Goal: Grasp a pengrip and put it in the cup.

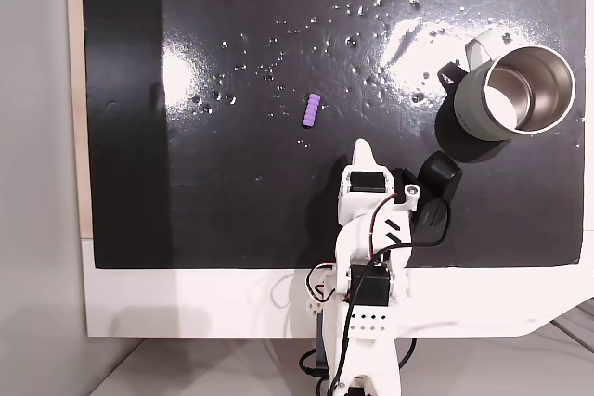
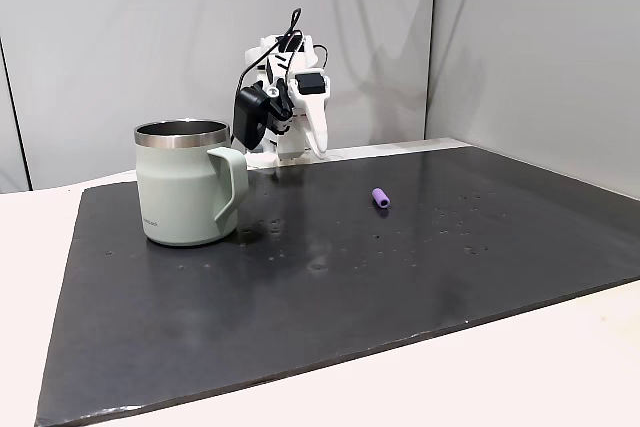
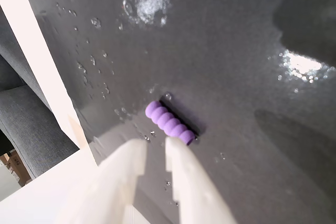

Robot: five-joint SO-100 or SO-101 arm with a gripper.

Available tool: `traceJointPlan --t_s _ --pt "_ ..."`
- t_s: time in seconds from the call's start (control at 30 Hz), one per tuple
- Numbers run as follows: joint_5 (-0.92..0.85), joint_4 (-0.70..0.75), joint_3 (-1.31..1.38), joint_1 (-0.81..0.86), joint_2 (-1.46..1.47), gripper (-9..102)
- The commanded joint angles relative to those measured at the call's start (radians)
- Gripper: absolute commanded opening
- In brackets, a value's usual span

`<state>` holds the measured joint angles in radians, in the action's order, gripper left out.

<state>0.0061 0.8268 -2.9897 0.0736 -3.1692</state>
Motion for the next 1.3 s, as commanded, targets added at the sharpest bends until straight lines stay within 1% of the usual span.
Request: traceJointPlan --t_s 0.0,0.33,0.43,0.67,1.07,1.27 --pt "-0.025 -0.023 0.006 -0.014 -0.009 0" --pt "-0.028 -0.025 0.006 -0.014 -0.009 0" --pt "-0.066 -0.025 0.02 -0.006 -0.009 0" --pt "-0.155 0.048 0.207 0.003 0.018 0" --pt "-0.342 0.123 0.692 -0.035 0.649 0" --pt "-0.451 0.193 0.923 -0.087 0.923 0"
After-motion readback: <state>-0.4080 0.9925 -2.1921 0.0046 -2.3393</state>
